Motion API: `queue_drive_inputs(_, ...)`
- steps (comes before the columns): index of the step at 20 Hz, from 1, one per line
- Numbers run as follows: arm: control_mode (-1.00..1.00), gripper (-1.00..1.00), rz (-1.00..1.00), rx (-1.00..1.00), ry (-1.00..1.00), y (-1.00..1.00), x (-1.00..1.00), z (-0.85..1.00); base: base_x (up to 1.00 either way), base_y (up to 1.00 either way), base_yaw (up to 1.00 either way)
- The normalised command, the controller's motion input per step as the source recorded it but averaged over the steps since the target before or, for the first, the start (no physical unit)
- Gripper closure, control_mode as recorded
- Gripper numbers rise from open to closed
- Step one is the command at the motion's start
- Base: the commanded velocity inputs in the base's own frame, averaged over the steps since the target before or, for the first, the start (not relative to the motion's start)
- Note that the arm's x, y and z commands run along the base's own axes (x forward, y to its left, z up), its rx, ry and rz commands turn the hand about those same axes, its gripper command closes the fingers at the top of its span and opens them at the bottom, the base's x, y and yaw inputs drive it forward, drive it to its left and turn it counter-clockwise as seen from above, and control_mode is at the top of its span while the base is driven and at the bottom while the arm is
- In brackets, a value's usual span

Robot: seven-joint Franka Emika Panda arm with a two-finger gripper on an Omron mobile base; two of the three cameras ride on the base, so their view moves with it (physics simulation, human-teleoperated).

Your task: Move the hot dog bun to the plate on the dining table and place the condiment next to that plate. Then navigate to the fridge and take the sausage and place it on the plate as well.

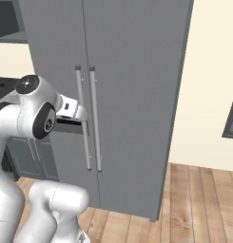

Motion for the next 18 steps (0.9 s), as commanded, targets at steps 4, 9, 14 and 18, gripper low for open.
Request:
queue_drive_inputs(4,-1.0,-1.0,0.0,0.0,-0.01,0.0,0.55,0.0,0.0,0.0,0.0)
queue_drive_inputs(9,-1.0,-1.0,0.0,0.0,-0.03,0.0,0.47,-0.08,0.0,0.0,0.0)
queue_drive_inputs(14,-1.0,-1.0,0.03,0.0,-0.06,0.01,0.36,-0.17,0.0,0.0,0.0)
queue_drive_inputs(18,-1.0,-1.0,0.04,0.0,-0.06,0.04,0.41,-0.15,0.0,0.0,0.0)
